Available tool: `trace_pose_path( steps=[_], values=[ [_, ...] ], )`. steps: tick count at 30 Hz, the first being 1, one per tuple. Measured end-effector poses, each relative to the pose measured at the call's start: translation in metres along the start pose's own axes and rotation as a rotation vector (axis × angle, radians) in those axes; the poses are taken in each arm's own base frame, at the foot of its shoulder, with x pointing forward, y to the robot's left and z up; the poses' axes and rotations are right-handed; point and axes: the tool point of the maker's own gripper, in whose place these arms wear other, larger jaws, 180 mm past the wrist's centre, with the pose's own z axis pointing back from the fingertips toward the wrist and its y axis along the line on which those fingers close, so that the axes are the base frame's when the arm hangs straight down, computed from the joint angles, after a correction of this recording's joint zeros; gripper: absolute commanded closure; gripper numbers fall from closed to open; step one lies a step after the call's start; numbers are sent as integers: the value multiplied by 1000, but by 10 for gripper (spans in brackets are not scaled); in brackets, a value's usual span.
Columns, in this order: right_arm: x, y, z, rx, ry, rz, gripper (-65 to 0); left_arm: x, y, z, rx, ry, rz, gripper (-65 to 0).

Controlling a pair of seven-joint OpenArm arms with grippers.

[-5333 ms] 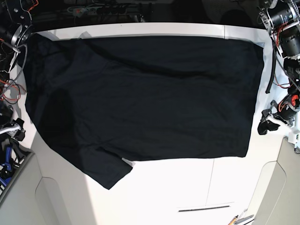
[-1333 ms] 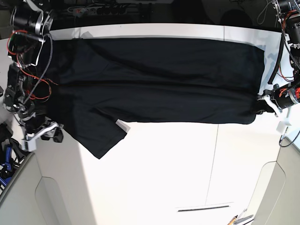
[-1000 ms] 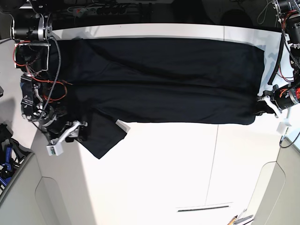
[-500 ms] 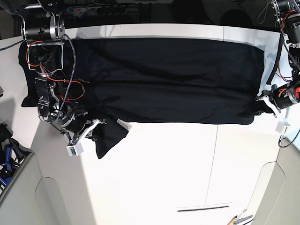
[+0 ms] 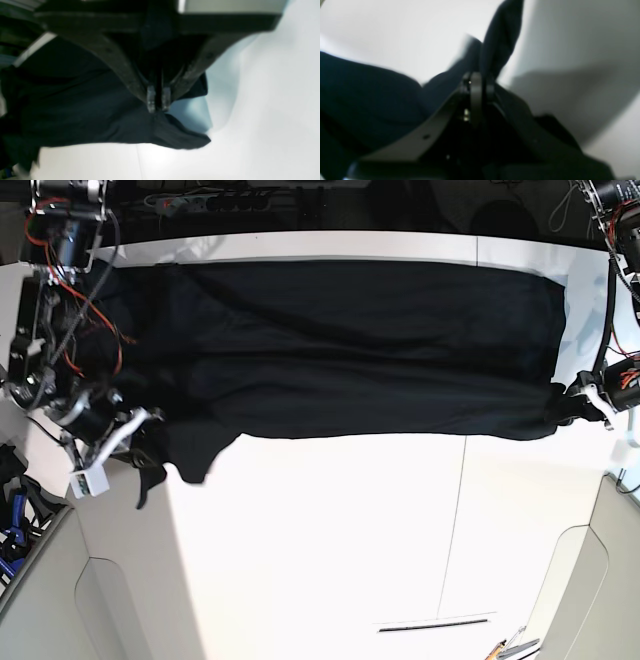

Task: Fold the T-shirt properly
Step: 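Fold the hem half over toward the collar with both grippers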

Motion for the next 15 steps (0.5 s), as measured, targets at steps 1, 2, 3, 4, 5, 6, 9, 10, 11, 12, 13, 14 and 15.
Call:
trace_pose_path(
  steps=[1, 2, 3, 4, 5, 6, 9, 10, 11, 12, 13, 14, 15],
  values=[
    [-4, 1, 8, 2, 16, 15, 0, 1, -3, 3, -20, -5, 9, 0],
    [-5, 4, 16, 8, 20, 26, 0, 0, -4, 7, -36, -8, 17, 0],
    [-5, 6, 24, 11, 13, 33, 0, -4, -3, 10, -36, 2, 21, 0],
    [-4, 8, 32, 16, -3, 37, 0, -10, 1, 13, -26, 18, 24, 0],
    [-4, 8, 40, 15, -16, 38, 0, -18, 4, 15, -16, 38, 30, 0],
    [-4, 7, 47, 6, -23, 39, 0, -27, 6, 16, -11, 56, 39, 0],
    [-9, 1, 66, -24, -20, 29, 0, -44, 4, 19, -15, 85, 53, 0],
    [-9, 0, 72, -27, -28, 15, 0, -44, 2, 21, -18, 81, 43, 0],
    [-10, -1, 79, -26, -42, -2, 0, -42, -1, 25, -16, 71, 27, 0],
    [-12, -1, 85, -26, -51, -18, 0, -41, -3, 30, -11, 62, 10, 0],
    [-15, -1, 90, -26, -52, -29, 0, -41, -5, 34, -4, 60, -10, 0],
    [-20, -1, 95, -29, -47, -37, 0, -42, -9, 38, -1, 62, -27, 0],
    [-25, -2, 99, -34, -39, -39, 0, -43, -11, 41, 3, 64, -43, 0]
  ],
)
